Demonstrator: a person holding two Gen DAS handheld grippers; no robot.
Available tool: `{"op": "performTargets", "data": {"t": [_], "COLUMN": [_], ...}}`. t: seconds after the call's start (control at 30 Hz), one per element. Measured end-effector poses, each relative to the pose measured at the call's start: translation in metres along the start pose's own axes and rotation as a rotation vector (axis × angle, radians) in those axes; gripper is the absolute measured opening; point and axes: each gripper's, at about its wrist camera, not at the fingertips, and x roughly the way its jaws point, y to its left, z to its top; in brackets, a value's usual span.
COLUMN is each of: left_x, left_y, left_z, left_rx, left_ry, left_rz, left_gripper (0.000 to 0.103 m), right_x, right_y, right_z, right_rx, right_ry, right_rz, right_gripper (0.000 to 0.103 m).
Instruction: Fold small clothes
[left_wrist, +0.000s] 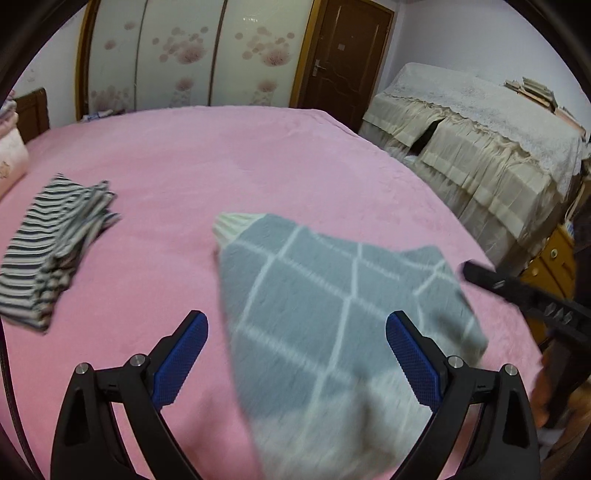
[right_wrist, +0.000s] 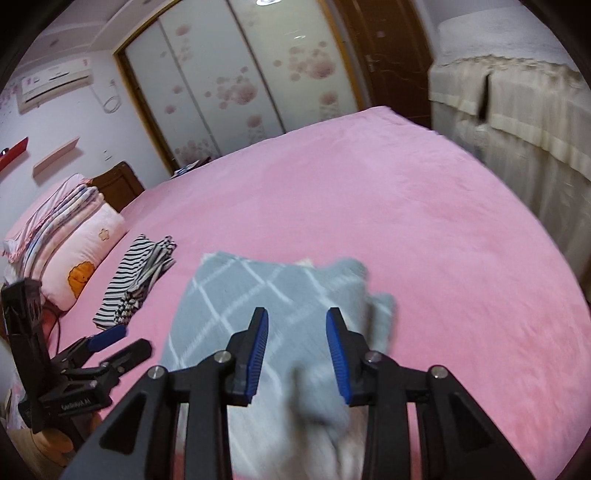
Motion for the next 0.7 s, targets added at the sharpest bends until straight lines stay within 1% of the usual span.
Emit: {"op": "performTargets", "data": {"t": [0.07, 0.1, 0.17, 0.23, 0.27, 0.33, 0.4, 0.47, 0.57, 0.63, 0.7], "left_x": [0.013, 0.021, 0.036, 0.058, 0.067, 0.087, 0.097, 0.100, 0.104, 0.106, 0.108], "left_y": [0.000, 0.001, 0.003, 0.011, 0.015, 0.027, 0.039, 0.046, 0.046, 0.046, 0.048], "left_z": [0.008, 0.012, 0.017, 0.017, 0.015, 0.006, -0.003, -0.008, -0.014, -0.017, -0.021], "left_rx": [-0.015, -0.025, -0.042, -0.068, -0.079, -0.108, -0.179, -0.217, -0.219, -0.214, -0.214], "left_ry": [0.003, 0.004, 0.022, 0.077, 0.099, 0.146, 0.155, 0.154, 0.147, 0.144, 0.143], "left_rz": [-0.030, -0.037, -0.043, -0.031, -0.028, -0.017, -0.068, -0.097, -0.110, -0.105, -0.109], "left_gripper": [0.097, 0.097, 0.097, 0.097, 0.097, 0.097, 0.097, 0.098, 0.100, 0.102, 0.103], "right_x": [0.021, 0.031, 0.051, 0.064, 0.069, 0.069, 0.069, 0.070, 0.071, 0.070, 0.068], "right_y": [0.000, -0.001, -0.011, -0.023, -0.033, -0.048, -0.054, -0.054, -0.051, -0.053, -0.053], "right_z": [0.005, 0.006, 0.004, -0.001, -0.006, -0.012, -0.015, -0.017, -0.027, -0.036, -0.041], "right_rx": [0.000, -0.008, -0.027, -0.033, -0.020, 0.023, 0.034, 0.010, -0.023, -0.011, 0.002], "right_ry": [0.031, 0.049, 0.088, 0.124, 0.136, 0.134, 0.129, 0.121, 0.091, 0.061, 0.033], "right_rz": [-0.003, -0.019, -0.091, -0.144, -0.152, -0.129, -0.117, -0.128, -0.161, -0.174, -0.181], "right_gripper": [0.032, 0.032, 0.029, 0.013, 0.012, 0.012, 0.012, 0.012, 0.011, 0.011, 0.011]}}
